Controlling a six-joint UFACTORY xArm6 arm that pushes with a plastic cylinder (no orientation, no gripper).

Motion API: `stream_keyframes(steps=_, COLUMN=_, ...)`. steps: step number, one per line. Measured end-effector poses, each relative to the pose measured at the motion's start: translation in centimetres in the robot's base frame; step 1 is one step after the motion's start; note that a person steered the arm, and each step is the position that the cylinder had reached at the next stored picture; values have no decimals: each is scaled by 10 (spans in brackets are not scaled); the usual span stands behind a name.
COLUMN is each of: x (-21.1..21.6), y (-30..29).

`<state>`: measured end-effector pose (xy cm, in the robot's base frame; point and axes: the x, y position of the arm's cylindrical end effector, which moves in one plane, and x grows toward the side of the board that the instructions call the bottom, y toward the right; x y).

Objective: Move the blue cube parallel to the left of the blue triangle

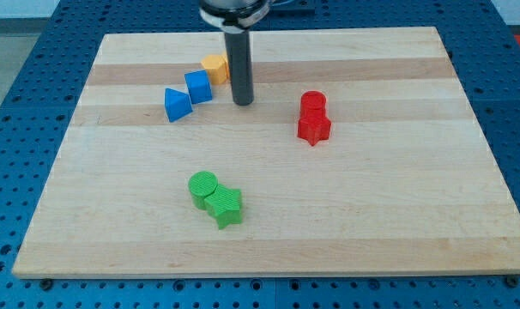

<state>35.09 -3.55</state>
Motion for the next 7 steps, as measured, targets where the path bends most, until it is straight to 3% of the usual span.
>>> stream_keyframes(steps=1, x=-23, y=-3)
stream_keyframes(steps=3, x=-21, y=-143)
stream_keyframes(steps=4, x=-14, y=-180)
stream_keyframes(steps=7, x=74, y=-180)
